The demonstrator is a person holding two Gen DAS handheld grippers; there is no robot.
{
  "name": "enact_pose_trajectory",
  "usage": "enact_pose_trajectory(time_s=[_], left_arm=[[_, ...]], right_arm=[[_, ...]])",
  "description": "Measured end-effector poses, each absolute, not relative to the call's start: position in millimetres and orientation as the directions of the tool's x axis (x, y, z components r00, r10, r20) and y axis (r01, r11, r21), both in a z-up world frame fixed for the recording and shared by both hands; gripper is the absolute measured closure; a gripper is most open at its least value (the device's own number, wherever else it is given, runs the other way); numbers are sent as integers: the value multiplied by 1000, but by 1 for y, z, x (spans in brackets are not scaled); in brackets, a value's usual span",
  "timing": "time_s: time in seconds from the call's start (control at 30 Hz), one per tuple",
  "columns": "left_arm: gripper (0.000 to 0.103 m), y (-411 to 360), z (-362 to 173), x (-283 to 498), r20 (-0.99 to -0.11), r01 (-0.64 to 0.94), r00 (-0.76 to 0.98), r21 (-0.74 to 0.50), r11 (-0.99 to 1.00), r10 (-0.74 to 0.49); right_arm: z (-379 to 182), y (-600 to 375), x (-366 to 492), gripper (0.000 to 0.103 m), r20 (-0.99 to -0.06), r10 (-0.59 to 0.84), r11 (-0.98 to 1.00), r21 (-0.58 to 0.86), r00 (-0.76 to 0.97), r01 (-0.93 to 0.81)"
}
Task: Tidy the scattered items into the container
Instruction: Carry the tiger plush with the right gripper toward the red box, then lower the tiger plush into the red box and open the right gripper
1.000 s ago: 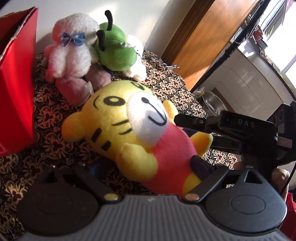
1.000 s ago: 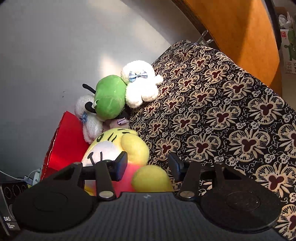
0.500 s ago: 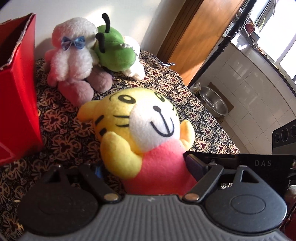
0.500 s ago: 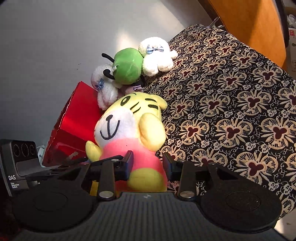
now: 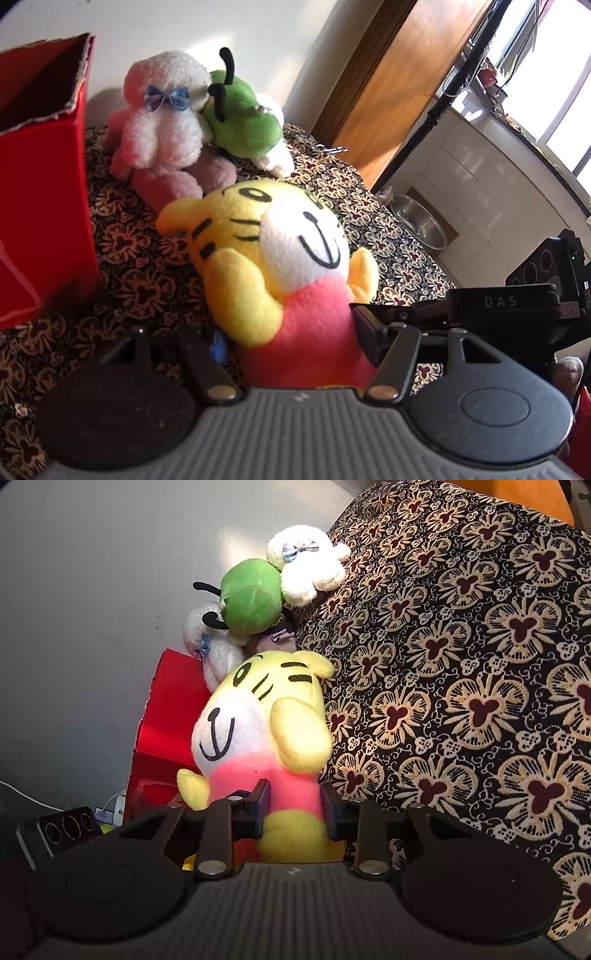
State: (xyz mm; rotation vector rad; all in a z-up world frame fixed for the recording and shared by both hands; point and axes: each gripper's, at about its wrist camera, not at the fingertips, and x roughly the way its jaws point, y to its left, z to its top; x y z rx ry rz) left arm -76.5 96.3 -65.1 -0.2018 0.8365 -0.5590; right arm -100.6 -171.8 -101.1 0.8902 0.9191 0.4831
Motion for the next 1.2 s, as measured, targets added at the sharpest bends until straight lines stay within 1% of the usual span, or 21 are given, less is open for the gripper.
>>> enact_pose_trajectory(time_s=[0.07,0.13,0.2,0.27,0.37,0.43,0.53,0.7,0.8,0.97,1.07,1.2], left_arm=[[42,96,-59,-84,-637,397,551,-369,840,-540],[42,94,-46,-96,-614,429,588,-315,847,-526],[42,94,-33,-107,-579,456,629,-266,849,-519],[42,97,-22,-112,-553,461,655,-249,852,-516],[42,112,-9,-114,-521,439,685,-265,859,-510],[44,131,4,-117,-486,418,711,-290,861,-508],[44,155,23,-122,-436,385,759,-296,874,-483],[44,193,53,-124,-371,313,844,-245,918,-387],[44,218,61,-116,-364,264,868,-235,935,-337],[44,247,59,-93,-388,208,876,-231,951,-286],[44,262,50,-75,-417,188,862,-268,945,-290],[44,276,39,-53,-433,182,842,-334,925,-322]], right_arm=[[-92,-165,-109,75,-480,692,584,811,540,-28],[-78,-156,-118,79,-478,683,613,787,552,-78],[-62,-146,-126,80,-472,666,646,752,577,-132],[-48,-139,-130,80,-462,649,672,721,604,-170],[-30,-133,-128,81,-411,653,662,717,636,-216],[-18,-126,-124,81,-373,667,645,722,645,-250],[3,-102,-115,81,-325,696,632,700,640,-333],[31,-55,-94,81,-257,741,605,657,620,-450],[37,-29,-75,81,-245,761,587,654,601,-477],[38,11,-51,81,-285,742,631,603,607,-488],[34,23,-39,81,-311,720,658,589,620,-469],[34,32,-29,82,-353,680,703,561,642,-437]])
